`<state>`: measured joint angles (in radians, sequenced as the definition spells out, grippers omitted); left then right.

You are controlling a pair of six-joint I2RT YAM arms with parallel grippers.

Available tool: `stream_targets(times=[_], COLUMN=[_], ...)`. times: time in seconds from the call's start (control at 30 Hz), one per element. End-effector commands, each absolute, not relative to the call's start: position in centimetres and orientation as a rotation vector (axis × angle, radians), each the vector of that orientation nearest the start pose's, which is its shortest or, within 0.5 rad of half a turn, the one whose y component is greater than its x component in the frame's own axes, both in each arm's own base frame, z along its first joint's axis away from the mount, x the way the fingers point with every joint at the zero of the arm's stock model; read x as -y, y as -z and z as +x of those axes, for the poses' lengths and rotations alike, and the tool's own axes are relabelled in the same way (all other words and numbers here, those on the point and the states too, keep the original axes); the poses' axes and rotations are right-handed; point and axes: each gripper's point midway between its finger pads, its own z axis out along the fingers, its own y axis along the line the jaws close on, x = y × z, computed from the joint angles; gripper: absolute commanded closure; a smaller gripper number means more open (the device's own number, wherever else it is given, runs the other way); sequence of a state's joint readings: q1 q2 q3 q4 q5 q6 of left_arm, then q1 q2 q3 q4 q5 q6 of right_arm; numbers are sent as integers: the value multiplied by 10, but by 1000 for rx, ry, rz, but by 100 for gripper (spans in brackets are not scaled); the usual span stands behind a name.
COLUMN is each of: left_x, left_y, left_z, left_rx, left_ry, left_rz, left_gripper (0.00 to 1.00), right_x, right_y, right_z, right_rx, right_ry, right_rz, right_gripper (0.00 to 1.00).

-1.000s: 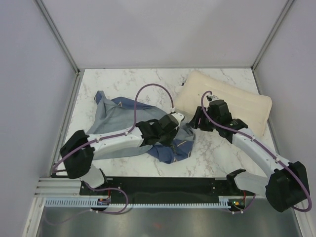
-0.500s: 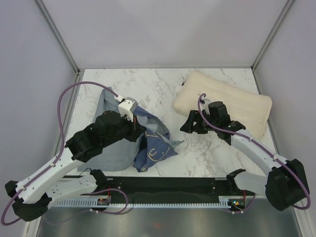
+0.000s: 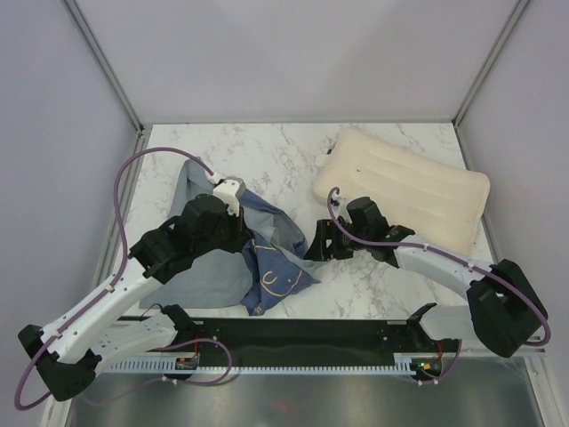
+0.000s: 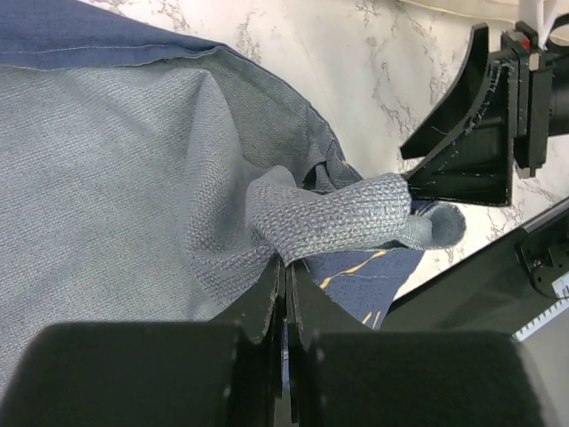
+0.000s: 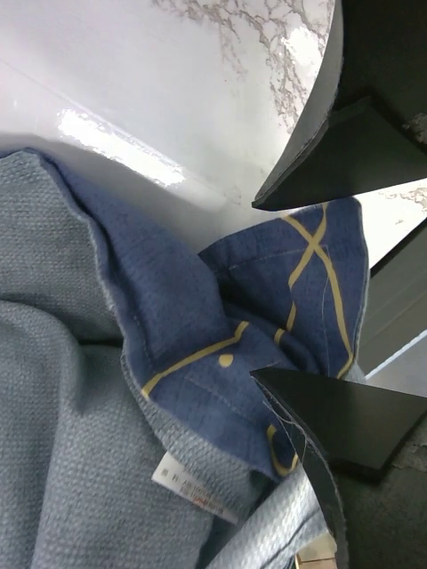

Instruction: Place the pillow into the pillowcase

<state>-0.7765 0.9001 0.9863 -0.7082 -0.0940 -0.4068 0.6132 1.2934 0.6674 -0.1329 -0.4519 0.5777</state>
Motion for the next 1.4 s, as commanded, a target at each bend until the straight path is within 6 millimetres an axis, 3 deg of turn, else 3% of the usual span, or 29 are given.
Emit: stream_targets(times=[0.0,0.3,0.47,0.57,0.67,0.83,1.03,1.23,1.33,1.37], left_x=[184,164,159,158,160,162,161,160,159,159], left_y=[-239,-225,-225,-225,-225,-234,-235,-233,-233,-234], left_z=[202,209,210,210,208,204,203,203,204,205], left_rx=[-2187,-2232,-2225,-2227,-2228,-2201,-2190,-2197,-2194,-2194], left_ry=[554,491,481,485,498,531,531,520,515,512], left_rz=[295,227,220,223,231,262,274,281,284,282], left_gripper=[98,98,98,98,98,98,98,98,98,98], right_x=[-269,-249,-242,-242,-245,-249,-263,-272,-274,-274], right_y=[-109,-127,-153,-162,-154,-132,-128,-126,-138,-139], right_z=[208,206,208,199,194,204,206,197,197,197], right_rx=[-2423,-2323,-2150,-2055,-2053,-2063,-2058,-2048,-1999,-2003], right_ry=[-1126,-1015,-999,-1028,-1038,-1020,-1092,-1201,-1223,-1220], right_rz=[-299,-370,-406,-513,-583,-568,-597,-603,-601,-600], right_gripper=[21,20,21,20,19,18,19,39,60,75])
